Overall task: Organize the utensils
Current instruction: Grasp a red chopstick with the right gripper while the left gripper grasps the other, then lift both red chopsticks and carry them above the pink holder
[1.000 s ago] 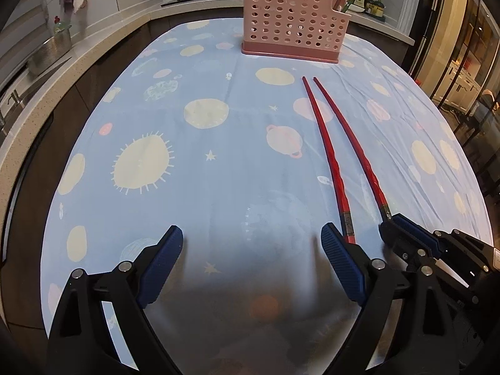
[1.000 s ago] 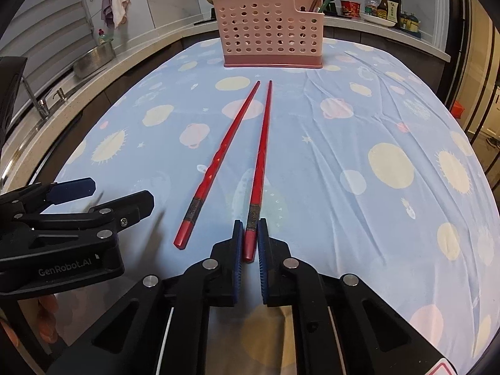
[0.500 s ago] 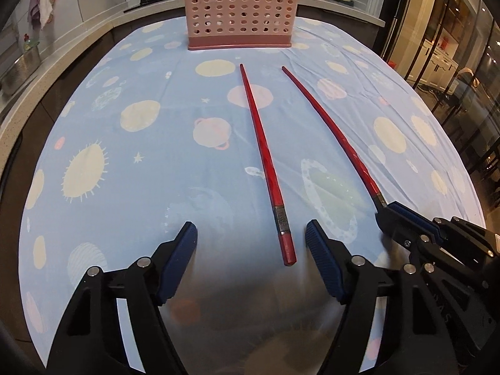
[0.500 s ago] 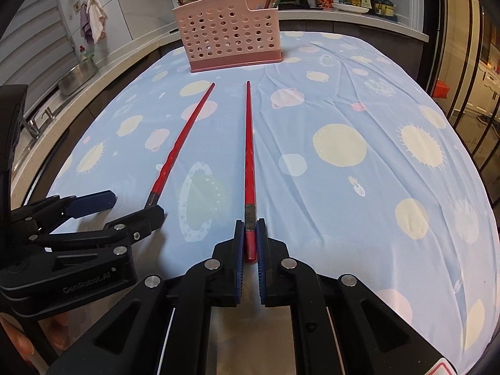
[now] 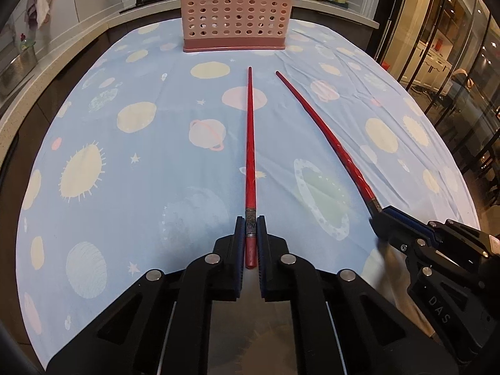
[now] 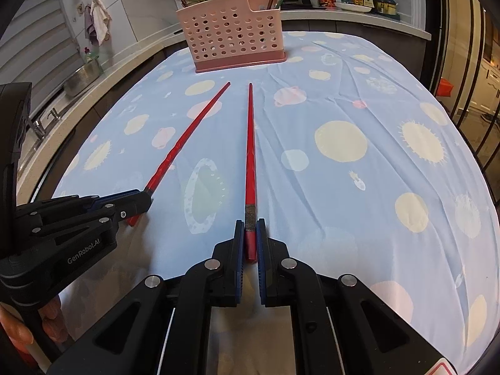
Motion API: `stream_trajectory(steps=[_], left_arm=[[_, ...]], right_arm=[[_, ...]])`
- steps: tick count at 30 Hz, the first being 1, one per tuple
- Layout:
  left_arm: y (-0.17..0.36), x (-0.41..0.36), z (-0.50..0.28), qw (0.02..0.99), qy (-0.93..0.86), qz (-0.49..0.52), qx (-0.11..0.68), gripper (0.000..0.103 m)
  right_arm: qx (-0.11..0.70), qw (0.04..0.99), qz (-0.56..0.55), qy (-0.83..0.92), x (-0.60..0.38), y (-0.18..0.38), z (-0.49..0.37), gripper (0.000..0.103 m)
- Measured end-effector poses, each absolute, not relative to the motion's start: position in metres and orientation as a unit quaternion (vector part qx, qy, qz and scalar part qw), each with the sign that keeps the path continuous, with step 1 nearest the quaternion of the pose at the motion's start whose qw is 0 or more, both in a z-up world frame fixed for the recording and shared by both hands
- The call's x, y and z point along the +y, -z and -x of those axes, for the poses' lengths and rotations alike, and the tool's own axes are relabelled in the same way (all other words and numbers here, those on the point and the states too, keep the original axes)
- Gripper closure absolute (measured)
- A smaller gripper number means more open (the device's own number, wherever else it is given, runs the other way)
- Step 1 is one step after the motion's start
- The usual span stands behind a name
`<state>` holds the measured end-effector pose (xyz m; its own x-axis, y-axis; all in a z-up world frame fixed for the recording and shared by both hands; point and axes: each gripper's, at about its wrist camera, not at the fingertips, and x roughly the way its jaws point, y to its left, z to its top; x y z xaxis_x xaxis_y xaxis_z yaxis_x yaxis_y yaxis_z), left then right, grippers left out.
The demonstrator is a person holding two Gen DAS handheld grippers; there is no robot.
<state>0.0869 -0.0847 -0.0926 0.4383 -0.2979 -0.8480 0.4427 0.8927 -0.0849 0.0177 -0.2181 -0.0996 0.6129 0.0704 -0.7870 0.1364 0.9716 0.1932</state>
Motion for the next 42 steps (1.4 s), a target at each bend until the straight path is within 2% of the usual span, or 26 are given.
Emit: stream_trajectory(steps=[12, 27, 42], left_arm=[[0.047, -0.069, -0.072, 0.867, 0.225, -0.05, 0.442, 0.096], [-0.046, -0.068, -0.097, 0.91, 0.238, -0.029, 0.338, 0.096], [-0.099, -0.076, -0.142, 0.928, 0.241, -0.027, 0.282, 0.096]], right_arm=[[0.397, 0.909, -0.126, 0.005, -0.223, 0.057, -0.005, 0.096], [0.279, 0.954, -0.114, -0.003, -0.239, -0.05, -0.027, 0.096], [0.239, 0.966, -0.104, 0.001, -0.25, -0.087, -0.08, 0.096]])
